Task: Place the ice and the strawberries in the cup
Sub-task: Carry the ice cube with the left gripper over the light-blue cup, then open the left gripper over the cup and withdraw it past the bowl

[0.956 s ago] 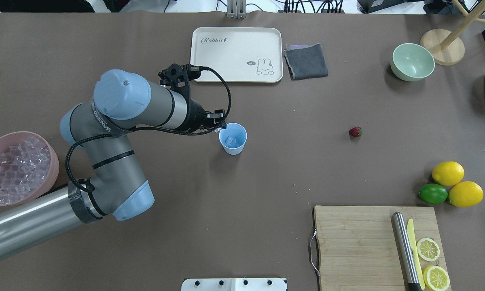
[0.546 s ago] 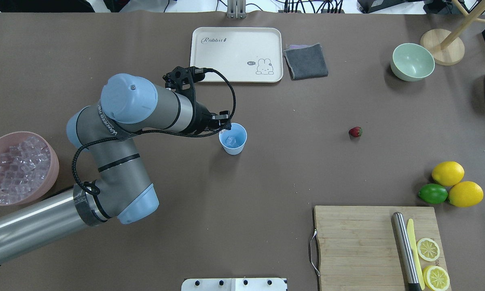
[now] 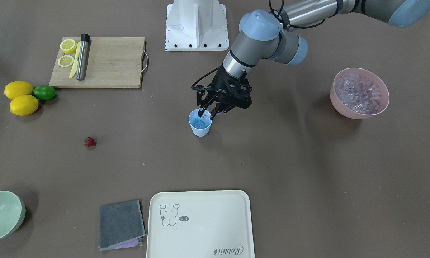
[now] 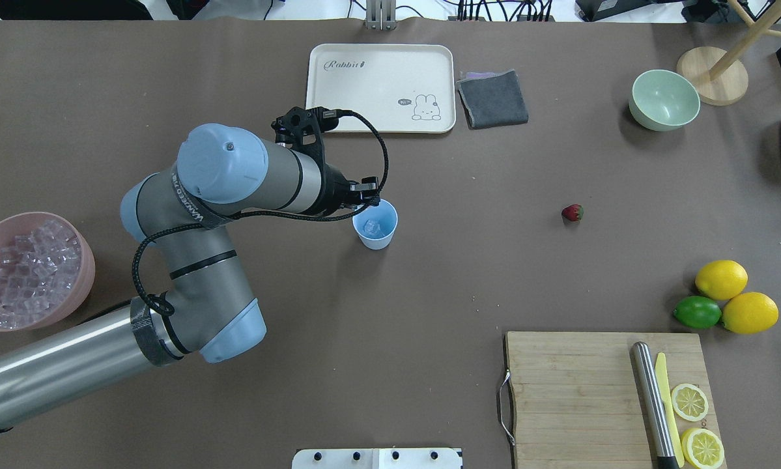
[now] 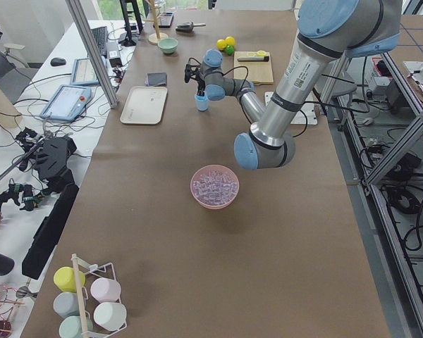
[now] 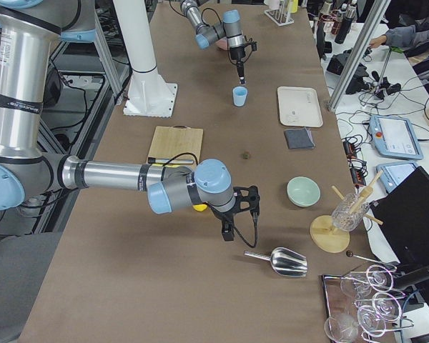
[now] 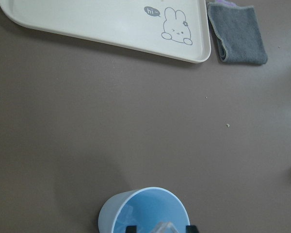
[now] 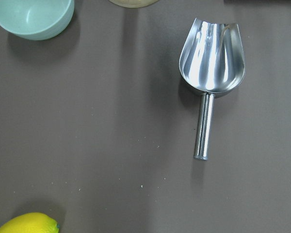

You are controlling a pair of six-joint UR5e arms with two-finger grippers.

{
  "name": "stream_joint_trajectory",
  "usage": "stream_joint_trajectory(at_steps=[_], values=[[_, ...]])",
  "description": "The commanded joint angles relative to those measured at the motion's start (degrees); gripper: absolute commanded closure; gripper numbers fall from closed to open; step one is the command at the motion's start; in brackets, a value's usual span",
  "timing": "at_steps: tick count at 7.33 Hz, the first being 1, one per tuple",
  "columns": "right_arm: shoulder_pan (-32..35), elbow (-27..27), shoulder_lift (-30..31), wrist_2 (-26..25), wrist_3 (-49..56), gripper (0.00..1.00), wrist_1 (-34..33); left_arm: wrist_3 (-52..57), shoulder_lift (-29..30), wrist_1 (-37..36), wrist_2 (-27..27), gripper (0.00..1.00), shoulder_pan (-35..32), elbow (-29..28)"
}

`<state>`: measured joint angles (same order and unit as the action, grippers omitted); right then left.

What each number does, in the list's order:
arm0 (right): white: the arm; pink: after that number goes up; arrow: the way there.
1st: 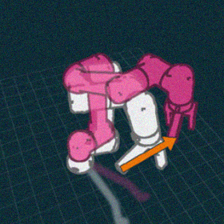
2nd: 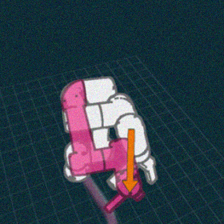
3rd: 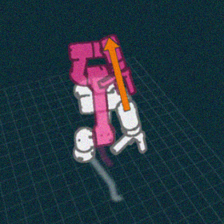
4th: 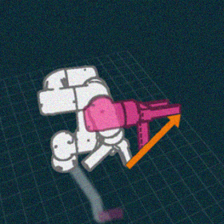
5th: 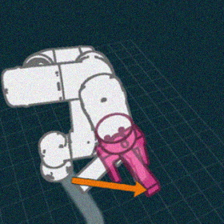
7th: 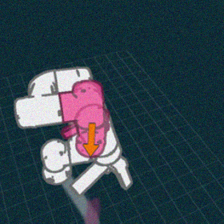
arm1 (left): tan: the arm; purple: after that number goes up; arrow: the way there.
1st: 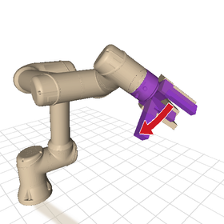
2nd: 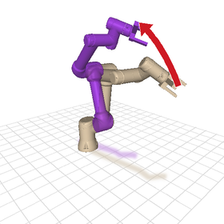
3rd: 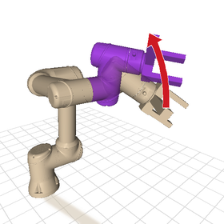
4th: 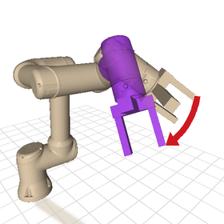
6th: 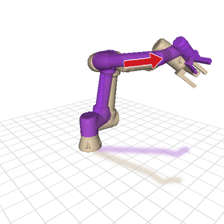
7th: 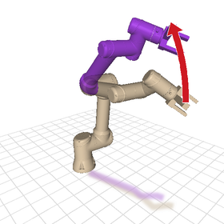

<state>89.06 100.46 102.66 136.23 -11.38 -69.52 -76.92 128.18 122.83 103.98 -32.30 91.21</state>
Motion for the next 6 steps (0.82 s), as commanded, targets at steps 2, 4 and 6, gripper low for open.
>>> stream_joint_trajectory(at_steps=[2,4,6], values=[[-0.03,0.00,-0.09,0.00,0.04,0.00,0.00,0.63,0.14,1.88,-0.36,0.03,0.40,-1.65],[-0.03,0.00,-0.09,0.00,0.04,0.00,0.00,0.80,-0.55,1.36,0.16,0.03,-0.04,0.44],[-0.03,0.00,-0.09,0.00,0.04,0.00,0.00,3.41,-6.85,-3.18,2.86,0.03,-2.74,7.98]])
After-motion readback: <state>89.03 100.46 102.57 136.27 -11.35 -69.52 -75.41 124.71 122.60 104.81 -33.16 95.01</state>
